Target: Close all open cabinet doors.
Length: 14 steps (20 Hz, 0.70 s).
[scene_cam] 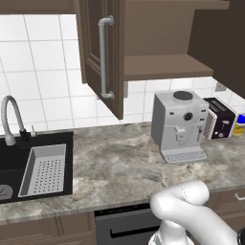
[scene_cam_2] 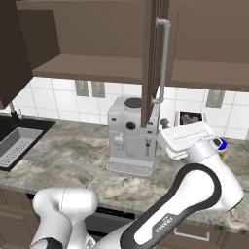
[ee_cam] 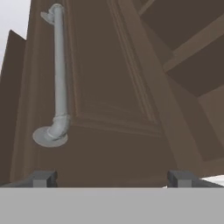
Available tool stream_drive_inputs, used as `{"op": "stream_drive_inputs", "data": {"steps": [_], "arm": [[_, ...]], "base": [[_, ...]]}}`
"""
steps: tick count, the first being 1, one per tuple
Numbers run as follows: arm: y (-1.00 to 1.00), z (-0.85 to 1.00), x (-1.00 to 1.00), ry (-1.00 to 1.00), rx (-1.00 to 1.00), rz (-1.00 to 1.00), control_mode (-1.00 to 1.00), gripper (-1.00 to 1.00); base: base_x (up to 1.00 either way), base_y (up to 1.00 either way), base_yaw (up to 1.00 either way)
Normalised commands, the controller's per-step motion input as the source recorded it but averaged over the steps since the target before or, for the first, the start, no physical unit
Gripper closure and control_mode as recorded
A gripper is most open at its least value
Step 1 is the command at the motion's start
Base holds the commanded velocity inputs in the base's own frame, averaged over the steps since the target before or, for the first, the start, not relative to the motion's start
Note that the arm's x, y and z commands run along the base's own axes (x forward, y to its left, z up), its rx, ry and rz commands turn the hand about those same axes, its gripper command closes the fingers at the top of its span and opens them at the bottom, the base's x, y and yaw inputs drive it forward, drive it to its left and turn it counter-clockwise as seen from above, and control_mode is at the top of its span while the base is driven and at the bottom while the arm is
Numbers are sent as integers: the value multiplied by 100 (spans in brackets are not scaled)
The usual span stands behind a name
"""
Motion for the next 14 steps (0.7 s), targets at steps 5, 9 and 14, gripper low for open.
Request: {"op": "stream_drive_inputs", "data": {"steps": [5,9,14], "arm": [[20,12,10,0,0,0,-100,-100],[19,23,14,0,0,0,-100,-100],[19,12,7,2,-1,0,-100,-100]], "base": [[0,0,0],[0,0,0],[0,0,0]]}}
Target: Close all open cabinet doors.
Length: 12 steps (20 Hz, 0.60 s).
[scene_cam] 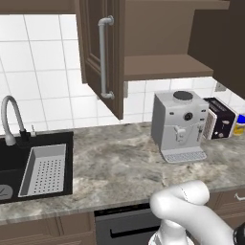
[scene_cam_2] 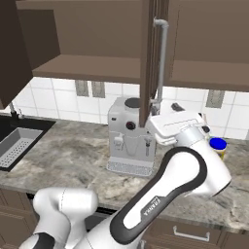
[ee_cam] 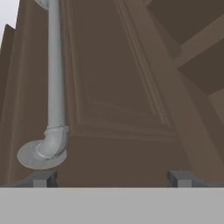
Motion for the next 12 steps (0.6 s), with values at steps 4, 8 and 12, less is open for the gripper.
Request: {"op": "stream_drive_inputs", "data": {"steps": [4,8,12], "arm": [[12,0,3,0,-1,1,-100,-100],[16,0,4,0,-2,2,-100,-100],[34,0,6,0,-5,0,-100,-100]], "base": [[0,0,0],[0,0,0],[0,0,0]]}}
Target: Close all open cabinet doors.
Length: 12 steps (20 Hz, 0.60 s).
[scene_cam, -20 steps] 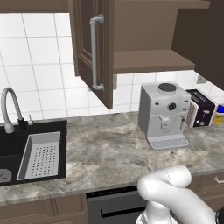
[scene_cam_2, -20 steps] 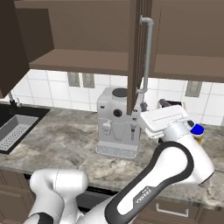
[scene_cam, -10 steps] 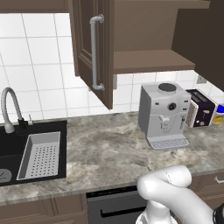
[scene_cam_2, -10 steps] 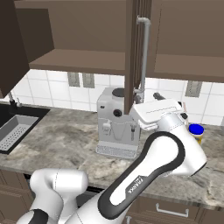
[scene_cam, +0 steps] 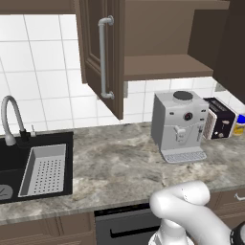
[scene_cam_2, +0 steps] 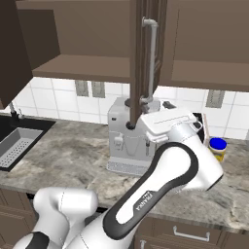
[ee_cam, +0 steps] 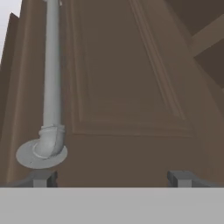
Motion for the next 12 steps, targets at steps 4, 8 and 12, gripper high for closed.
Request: {"op": "stream_drive_inputs", "data": {"steps": [4,8,12], "arm": [[39,0,0,0,-6,0,-100,-100],[38,0,0,0,-5,0,-100,-100],[36,0,1,0,-5,0,-100,-100]], "base": [[0,0,0],[0,0,0],[0,0,0]]}}
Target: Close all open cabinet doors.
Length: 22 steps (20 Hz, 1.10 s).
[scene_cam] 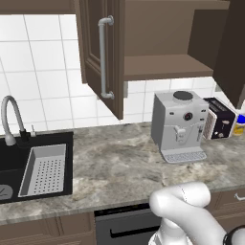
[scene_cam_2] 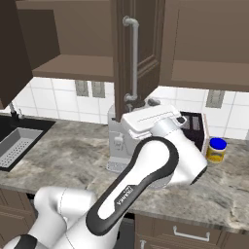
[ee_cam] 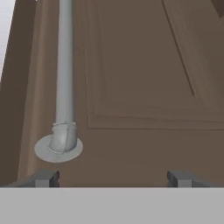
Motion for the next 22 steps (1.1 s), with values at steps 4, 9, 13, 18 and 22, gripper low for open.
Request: {"op": "stream_drive_inputs", "data": {"steps": [4,9,13,18,22], "arm": [[40,0,8,0,-3,0,-100,-100],[38,0,15,0,-1,0,-100,-100],[31,0,15,0,0,0,-100,-100],[25,0,13,0,0,0,-100,-100],[15,0,1,0,0,0,-100,-100]], "base": [[0,0,0],[0,0,0],[0,0,0],[0,0,0],[0,0,0]]}}
